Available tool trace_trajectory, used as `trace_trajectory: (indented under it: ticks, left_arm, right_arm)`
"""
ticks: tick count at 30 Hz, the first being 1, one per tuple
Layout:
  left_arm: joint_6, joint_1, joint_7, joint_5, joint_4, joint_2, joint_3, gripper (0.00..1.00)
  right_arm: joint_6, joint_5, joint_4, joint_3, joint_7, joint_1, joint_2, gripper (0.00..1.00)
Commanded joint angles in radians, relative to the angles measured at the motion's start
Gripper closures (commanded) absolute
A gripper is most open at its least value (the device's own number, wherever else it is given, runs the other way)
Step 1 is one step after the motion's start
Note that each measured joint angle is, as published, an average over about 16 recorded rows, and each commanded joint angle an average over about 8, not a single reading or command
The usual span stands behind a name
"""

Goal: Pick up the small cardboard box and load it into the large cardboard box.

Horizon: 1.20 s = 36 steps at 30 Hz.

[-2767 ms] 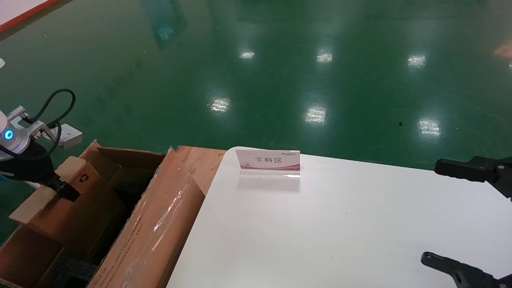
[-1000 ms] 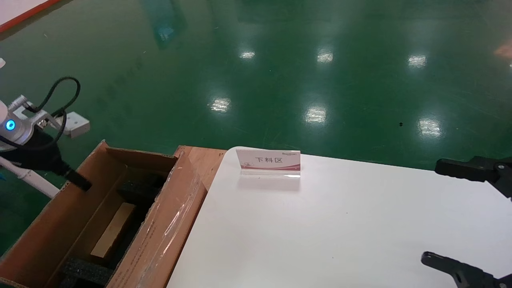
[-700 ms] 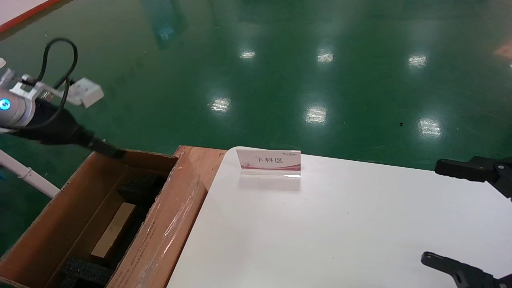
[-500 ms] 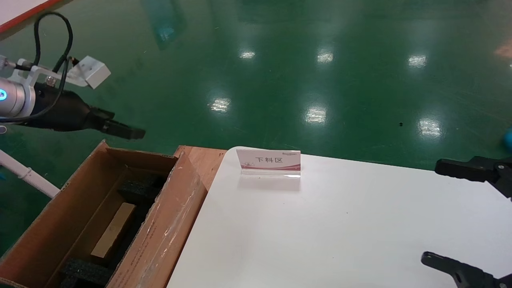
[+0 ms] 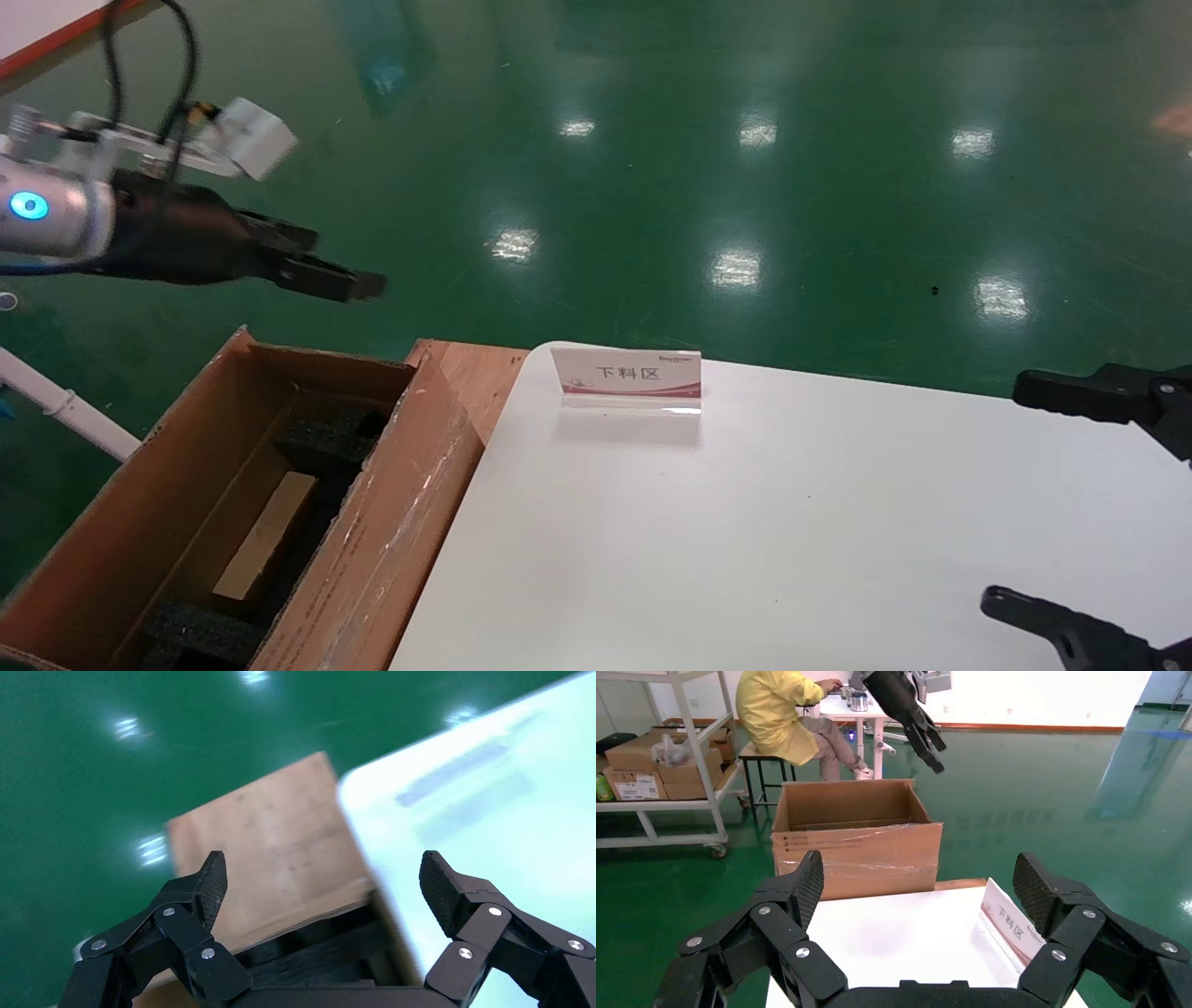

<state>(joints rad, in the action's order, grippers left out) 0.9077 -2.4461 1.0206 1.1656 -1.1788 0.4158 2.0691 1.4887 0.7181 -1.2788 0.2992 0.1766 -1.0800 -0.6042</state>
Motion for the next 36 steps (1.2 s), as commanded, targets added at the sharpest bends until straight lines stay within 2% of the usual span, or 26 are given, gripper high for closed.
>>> trace_trajectory:
  ticks: [1,36]
  left_arm:
    - [0.018,0.042,-0.025,-0.013,-0.003,0.006,-0.054,0.0]
    - [0.396,0.924,-0.561,-0.293,-0.071,0.132,-1.206,0.0]
  right_arm:
    - [0.0,0.0,0.0,0.0,0.0,0.0,0.0,0.0]
    - [0.001,0.002,-0.001,-0.004,0.002,0.001,-0.001,0.0]
